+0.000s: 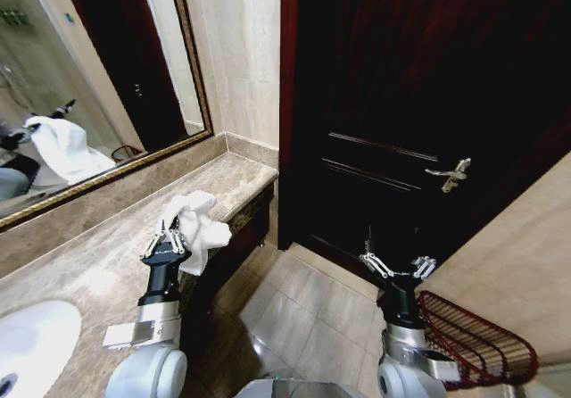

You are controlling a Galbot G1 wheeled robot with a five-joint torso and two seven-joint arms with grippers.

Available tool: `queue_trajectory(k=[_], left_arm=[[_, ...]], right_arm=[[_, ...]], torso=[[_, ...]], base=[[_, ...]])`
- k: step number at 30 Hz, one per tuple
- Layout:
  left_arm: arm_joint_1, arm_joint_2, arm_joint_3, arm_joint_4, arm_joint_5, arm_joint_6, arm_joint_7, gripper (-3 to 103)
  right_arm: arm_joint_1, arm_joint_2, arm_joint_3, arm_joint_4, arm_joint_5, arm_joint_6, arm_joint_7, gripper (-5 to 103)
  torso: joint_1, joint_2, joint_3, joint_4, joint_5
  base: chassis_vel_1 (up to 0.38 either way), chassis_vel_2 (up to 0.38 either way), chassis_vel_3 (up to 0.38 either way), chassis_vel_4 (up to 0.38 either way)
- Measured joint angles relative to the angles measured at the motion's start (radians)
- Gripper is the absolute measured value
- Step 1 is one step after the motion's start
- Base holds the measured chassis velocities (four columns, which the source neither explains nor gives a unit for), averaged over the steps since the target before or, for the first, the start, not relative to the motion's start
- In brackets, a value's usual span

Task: Discard the used towel into the hamper.

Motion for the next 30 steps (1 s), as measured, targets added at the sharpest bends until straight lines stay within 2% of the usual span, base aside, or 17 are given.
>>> queue_trajectory(k=[5, 11, 17, 21, 30], left_arm=[[0.022, 0.001, 0.009, 0.001, 0.017, -0.032, 0.011, 1], [0.028, 0.001, 0.018, 0.005, 0.044, -0.052, 0.022, 1], [0.035, 0.001, 0.020, 0.012, 0.055, -0.064, 0.027, 1], [0.034, 0.002, 0.019, 0.024, 0.058, -0.083, 0.027, 1], [0.026, 0.002, 0.024, 0.024, 0.042, -0.083, 0.017, 1]], right_arm=[[-0.005, -0.003, 0.012, 0.035, 0.034, 0.020, 0.007, 100], [-0.028, -0.011, 0.031, 0.046, 0.093, 0.037, -0.105, 100], [-0.032, -0.008, 0.035, 0.045, 0.098, 0.046, -0.110, 100], [-0.029, -0.007, 0.035, 0.041, 0.098, 0.054, -0.079, 100], [-0.032, -0.002, 0.037, 0.035, 0.077, 0.061, -0.057, 100]], torso=[[0.000, 0.000, 0.000, 0.0001, 0.0000], [0.000, 0.000, 0.000, 0.0001, -0.0001], [0.000, 0.000, 0.000, 0.0000, 0.0000], [0.000, 0.000, 0.000, 0.0000, -0.0001], [0.000, 0.000, 0.000, 0.0001, -0.0001]], base=[[-0.054, -0.064, -0.066, -0.069], [-0.080, -0.091, -0.083, -0.080], [-0.122, -0.123, -0.115, -0.095], [-0.133, -0.125, -0.115, -0.117], [-0.119, -0.124, -0.130, -0.124]])
